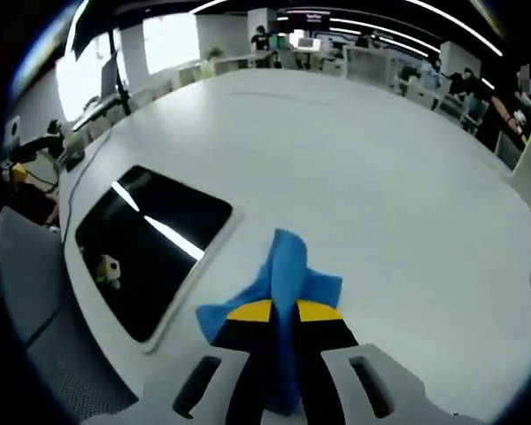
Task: Wipe the mirror surface with the cleaning cloth until all visible marks leave the cleaned area.
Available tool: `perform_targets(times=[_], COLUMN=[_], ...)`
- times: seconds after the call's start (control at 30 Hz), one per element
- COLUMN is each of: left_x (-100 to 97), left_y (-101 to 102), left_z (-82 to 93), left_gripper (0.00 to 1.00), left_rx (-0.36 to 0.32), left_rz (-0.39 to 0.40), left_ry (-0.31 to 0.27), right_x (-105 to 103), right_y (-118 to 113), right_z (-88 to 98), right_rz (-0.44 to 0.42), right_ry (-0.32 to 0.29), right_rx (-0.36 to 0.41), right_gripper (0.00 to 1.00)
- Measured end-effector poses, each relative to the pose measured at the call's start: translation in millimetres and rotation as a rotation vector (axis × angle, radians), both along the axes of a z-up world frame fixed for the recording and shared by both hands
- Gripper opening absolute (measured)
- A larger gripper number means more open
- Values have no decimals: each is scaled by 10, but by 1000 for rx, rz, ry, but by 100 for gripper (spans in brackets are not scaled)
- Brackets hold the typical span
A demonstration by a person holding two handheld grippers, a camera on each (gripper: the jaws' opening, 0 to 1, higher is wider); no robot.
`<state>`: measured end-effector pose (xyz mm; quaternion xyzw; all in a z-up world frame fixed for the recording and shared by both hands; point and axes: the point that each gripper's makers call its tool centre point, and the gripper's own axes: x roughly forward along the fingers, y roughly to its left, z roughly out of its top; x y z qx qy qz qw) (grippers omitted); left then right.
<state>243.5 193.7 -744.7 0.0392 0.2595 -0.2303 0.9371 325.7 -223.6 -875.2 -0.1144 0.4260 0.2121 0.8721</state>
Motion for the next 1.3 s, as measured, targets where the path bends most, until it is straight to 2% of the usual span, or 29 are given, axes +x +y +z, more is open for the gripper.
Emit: perform_targets(times=[0.1, 0.17, 0.2, 0.23, 0.27, 0.3, 0.53, 0.57, 0.67, 0.77, 0.87, 0.93, 1.0, 1.3], left_x=[-1, -8, -15, -20, -27, -31, -48, -50, -65, -74, -72, -68, -67, -104], left_y=[0, 0, -3, -6, -11, -14, -3, 8, 21, -4, -1, 12, 25, 60], left_z=[-3, -18, -27, -30, -33, -33, -88, -115, -167, -138, -127, -134, -139, -170], left_gripper=[100, 100, 100, 100, 100, 100, 100, 100, 100, 100, 100, 100, 100, 100], left_rx=[-2, -3, -3, -3, -4, -4, -9, -6, 29, 17, 12, 11, 10, -10], left_rz=[0, 1, 0, 0, 0, 0, 7, 8, 2, 2, 7, 13, 19, 53], left_ry=[0, 2, 4, 4, 5, 5, 10, 13, 24, 23, 19, 18, 18, 20], right_x=[-3, -6, -13, 8, 16, -5, 23, 42, 76, 142, 153, 207, 240, 309], right_y=[-6, 2, 28, 2, -8, -16, -28, -2, 25, 65, 142, 186, 191, 463], right_z=[9, 4, 20, 24, 13, 4, 124, 180, 281, 327, 369, 406, 406, 367], right_rz=[-10, -93, -108, -94, -80, -54, -133, -144, -147, -137, -161, -174, -210, -172], right_ry=[15, 54, 75, 63, 54, 56, 80, 74, 68, 59, 95, 83, 85, 103], right_rx=[16, 71, 107, 89, 71, 46, 121, 153, 169, 177, 226, 264, 272, 283], right_gripper=[4, 8, 10, 13, 10, 3, 3, 3, 3, 3, 3, 3, 3, 3])
